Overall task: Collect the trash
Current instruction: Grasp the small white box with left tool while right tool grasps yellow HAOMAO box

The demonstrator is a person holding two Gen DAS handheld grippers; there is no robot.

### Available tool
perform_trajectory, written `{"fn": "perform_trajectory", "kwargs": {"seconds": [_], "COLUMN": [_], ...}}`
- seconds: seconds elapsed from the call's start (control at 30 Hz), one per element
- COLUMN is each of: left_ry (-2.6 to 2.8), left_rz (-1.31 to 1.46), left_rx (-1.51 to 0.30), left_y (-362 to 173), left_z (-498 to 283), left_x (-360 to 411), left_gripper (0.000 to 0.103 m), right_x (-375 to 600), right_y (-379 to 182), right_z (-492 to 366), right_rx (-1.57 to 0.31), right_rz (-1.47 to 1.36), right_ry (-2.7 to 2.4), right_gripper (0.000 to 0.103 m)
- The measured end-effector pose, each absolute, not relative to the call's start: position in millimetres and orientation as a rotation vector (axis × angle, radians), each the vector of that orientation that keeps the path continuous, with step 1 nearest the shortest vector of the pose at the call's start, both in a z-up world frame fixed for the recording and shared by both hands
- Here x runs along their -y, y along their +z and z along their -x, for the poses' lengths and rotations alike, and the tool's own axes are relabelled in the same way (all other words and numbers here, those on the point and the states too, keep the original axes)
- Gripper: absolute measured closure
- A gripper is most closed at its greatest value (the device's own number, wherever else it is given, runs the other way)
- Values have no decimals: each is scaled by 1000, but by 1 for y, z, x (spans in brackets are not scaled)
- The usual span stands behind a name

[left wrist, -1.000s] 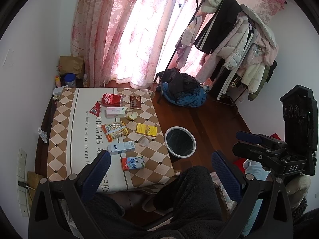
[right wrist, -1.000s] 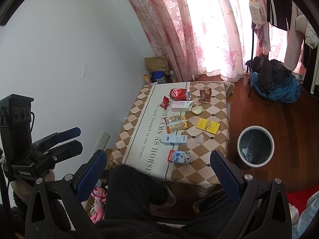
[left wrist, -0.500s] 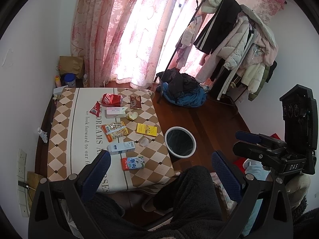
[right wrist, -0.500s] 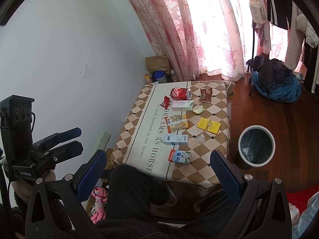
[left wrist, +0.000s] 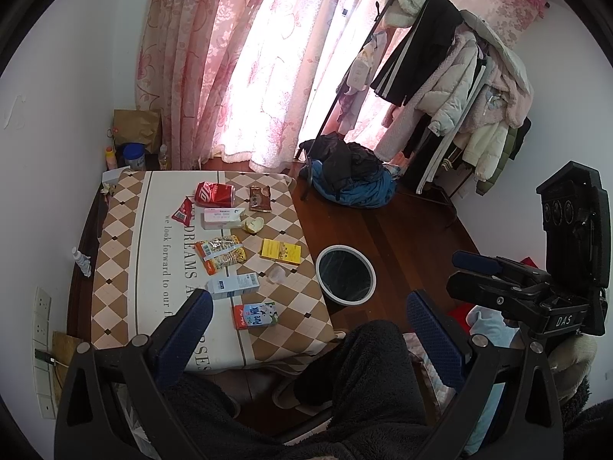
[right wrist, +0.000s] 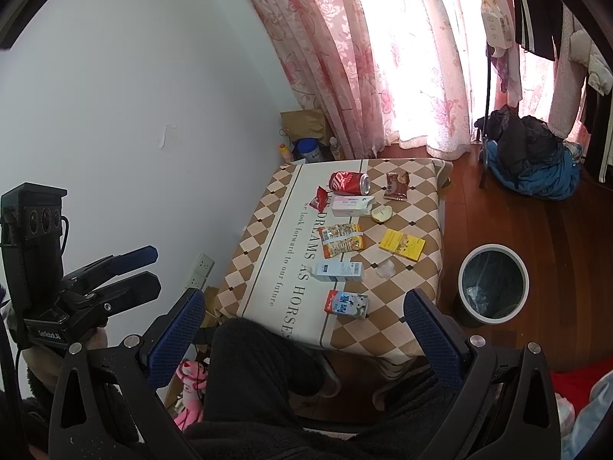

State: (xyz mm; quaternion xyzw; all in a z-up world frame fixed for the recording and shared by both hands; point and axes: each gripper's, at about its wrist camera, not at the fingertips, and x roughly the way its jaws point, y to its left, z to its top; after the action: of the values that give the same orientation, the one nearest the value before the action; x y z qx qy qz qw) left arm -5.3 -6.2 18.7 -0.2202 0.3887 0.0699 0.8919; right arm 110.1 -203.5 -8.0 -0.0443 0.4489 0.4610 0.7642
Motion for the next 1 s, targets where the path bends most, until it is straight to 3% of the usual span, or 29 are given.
{"fn": "perform_trajectory", "kwargs": {"seconds": [0.17, 0.33, 0.73, 1.0], "left_ry": [213, 424, 562, 175], "left_rz": [442, 406, 344, 89], "left_rx": [-814, -883, -1252, -1414], "left_y": [15, -36, -241, -297], "left_z": [-1, -26, -112, -181], "left_x": [3, -21, -76, -60], "left_gripper": [0, 0, 0, 1], "right_x": [203, 203, 144, 75], "right_y": [-8, -27, -213, -309], "right_z": [-111, -126, -248, -337], "right_rx": [-976, -996, -1260, -1372], "right_rz": [90, 27, 220, 397], "right_ry": [1002, 916, 739, 720], "right_gripper": [0, 0, 0, 0]}}
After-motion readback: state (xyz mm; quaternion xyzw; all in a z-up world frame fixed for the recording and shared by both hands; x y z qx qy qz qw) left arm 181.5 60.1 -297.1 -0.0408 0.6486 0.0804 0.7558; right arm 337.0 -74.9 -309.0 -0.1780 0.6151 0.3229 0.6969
